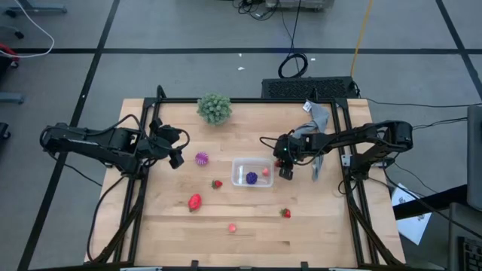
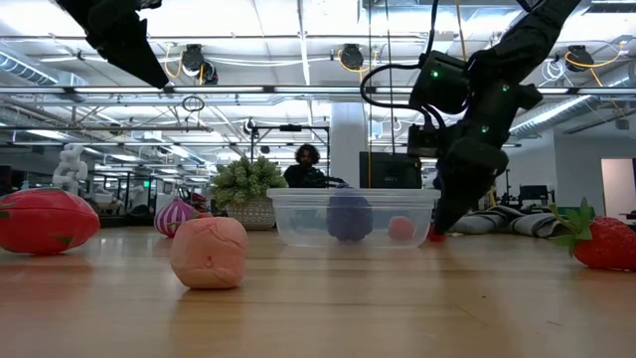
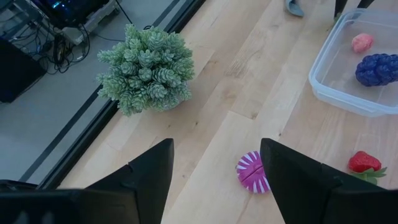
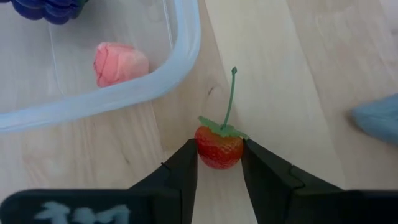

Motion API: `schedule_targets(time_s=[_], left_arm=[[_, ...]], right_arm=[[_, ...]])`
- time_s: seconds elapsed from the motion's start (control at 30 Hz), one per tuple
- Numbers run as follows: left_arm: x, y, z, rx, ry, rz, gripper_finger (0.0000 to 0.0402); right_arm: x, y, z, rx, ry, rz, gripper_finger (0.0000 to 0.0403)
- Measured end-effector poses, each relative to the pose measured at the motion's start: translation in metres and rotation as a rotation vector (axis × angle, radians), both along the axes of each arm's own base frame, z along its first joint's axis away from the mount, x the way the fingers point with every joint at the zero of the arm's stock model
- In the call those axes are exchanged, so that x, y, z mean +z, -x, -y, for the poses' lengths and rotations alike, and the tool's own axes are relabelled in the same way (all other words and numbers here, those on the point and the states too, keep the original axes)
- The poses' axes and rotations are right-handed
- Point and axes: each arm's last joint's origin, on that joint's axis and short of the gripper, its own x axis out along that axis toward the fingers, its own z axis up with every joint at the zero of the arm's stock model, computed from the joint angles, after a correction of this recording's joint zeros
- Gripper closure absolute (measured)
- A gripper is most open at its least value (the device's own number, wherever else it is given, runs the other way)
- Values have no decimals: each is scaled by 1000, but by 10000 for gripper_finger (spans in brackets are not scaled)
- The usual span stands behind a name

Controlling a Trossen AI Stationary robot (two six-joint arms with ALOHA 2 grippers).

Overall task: Pick and placing Produce into tupperware
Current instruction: Put the top right strawberry into the transparent container

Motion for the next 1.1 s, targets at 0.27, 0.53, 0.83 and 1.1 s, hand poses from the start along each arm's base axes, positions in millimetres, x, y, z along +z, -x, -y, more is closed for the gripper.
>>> schedule_targets(time_s=[0.27, 0.53, 0.83, 1.1], left_arm=[[0, 0, 0, 0, 0, 0, 158], [0, 0, 0, 0, 0, 0, 158], [0, 0, 0, 0, 0, 0, 158], [0, 0, 0, -1, 0, -1, 158]], right_arm=[[-2, 5, 0, -20, 9, -57, 295], [-4, 10, 6, -57, 21, -99, 296], [-4, 11, 16, -82, 27, -90, 296], [5, 13, 18, -88, 42, -51, 296]])
